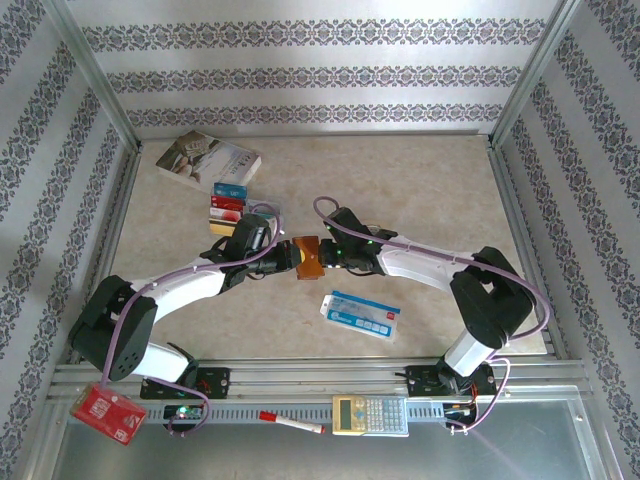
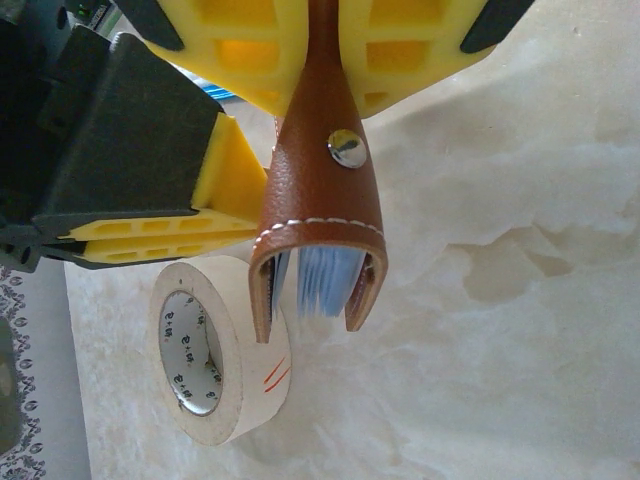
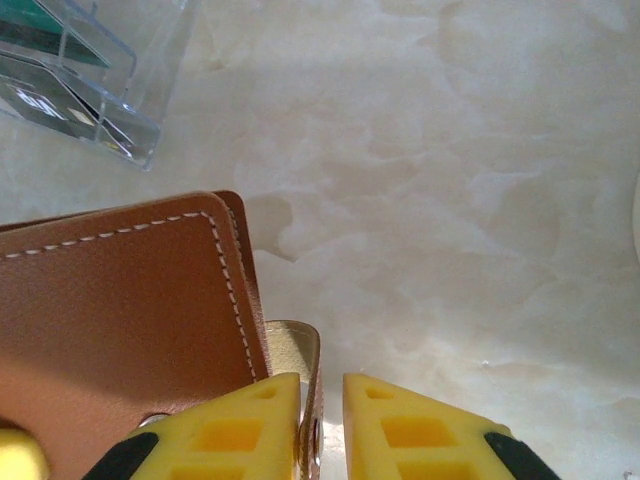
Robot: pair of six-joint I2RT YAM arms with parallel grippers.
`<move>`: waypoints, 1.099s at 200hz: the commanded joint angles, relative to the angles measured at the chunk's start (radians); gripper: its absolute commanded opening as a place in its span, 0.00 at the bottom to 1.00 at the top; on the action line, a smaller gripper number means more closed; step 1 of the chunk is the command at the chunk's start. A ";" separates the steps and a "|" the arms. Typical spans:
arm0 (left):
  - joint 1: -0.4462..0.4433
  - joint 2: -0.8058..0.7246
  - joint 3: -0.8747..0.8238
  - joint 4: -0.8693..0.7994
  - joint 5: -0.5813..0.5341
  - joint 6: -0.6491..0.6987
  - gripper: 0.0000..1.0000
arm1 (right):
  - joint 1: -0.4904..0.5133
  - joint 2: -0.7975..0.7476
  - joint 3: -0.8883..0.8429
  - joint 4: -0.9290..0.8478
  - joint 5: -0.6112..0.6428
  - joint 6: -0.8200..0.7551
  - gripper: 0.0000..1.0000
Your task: Take the credit cards out of the card holder
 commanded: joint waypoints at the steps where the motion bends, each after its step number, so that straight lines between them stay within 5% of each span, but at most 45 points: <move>1: 0.000 0.005 0.029 0.024 0.016 0.023 0.00 | -0.003 0.022 0.023 -0.026 0.021 -0.011 0.21; 50: 0.000 0.012 0.022 0.019 0.006 0.025 0.00 | -0.005 0.016 0.018 -0.006 0.007 -0.013 0.12; 109: -0.001 0.117 0.009 0.005 -0.076 -0.005 0.41 | -0.004 -0.066 0.026 -0.100 -0.007 -0.058 0.08; 220: 0.016 -0.166 -0.111 -0.164 -0.339 -0.034 0.63 | 0.035 -0.046 0.153 -0.128 -0.204 -0.078 0.08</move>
